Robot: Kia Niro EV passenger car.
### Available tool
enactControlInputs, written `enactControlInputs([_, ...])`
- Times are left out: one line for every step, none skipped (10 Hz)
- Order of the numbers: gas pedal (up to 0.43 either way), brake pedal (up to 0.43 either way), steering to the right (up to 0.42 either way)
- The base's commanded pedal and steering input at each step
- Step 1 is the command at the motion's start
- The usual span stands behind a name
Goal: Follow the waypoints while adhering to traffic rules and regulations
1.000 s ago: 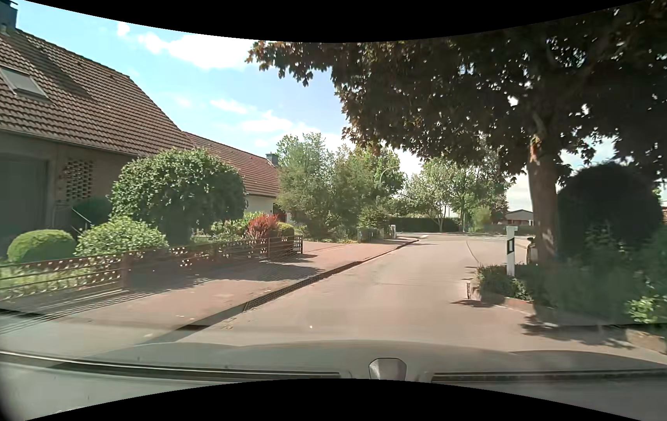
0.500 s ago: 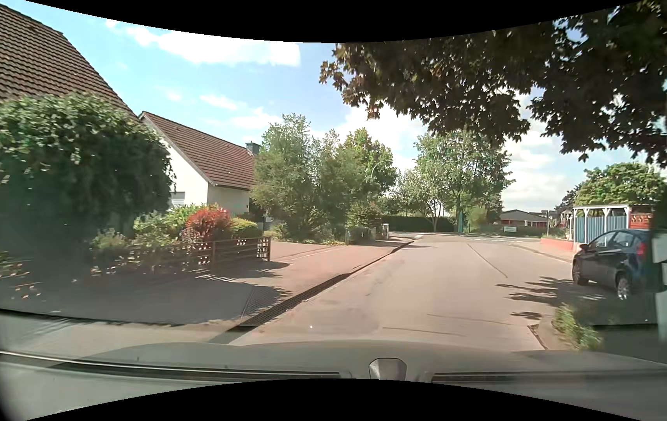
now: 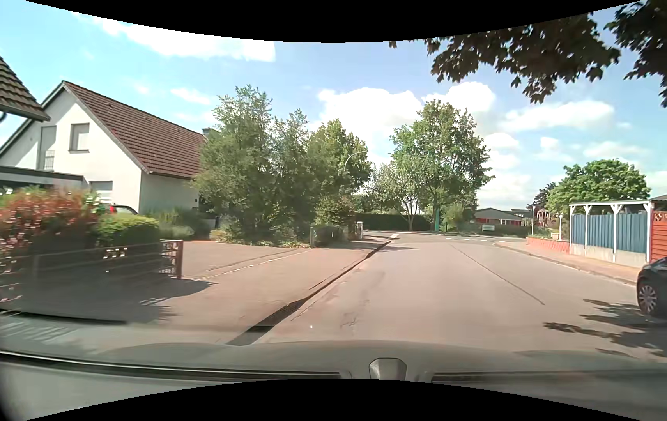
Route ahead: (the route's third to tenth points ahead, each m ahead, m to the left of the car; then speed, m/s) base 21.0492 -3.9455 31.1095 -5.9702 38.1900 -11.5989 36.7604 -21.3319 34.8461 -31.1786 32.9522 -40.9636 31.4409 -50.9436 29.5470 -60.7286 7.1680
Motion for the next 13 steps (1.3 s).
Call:
enactControlInputs([0.169, 0.006, 0.113])
enactControlInputs([0.169, 0.006, 0.113])
enactControlInputs([0.169, 0.006, 0.113])
enactControlInputs([0.169, 0.006, 0.109])
enactControlInputs([0.169, 0.006, 0.106])
enactControlInputs([0.169, 0.006, 0.104])
enactControlInputs([0.169, 0.006, 0.103])
enactControlInputs([0.169, 0.006, 0.099])
enactControlInputs([0.169, 0.006, 0.093])
enactControlInputs([0.169, 0.006, 0.088])
enactControlInputs([0.169, 0.006, 0.084])
enactControlInputs([0.157, 0.006, 0.08])
enactControlInputs([0.098, 0.006, 0.072])
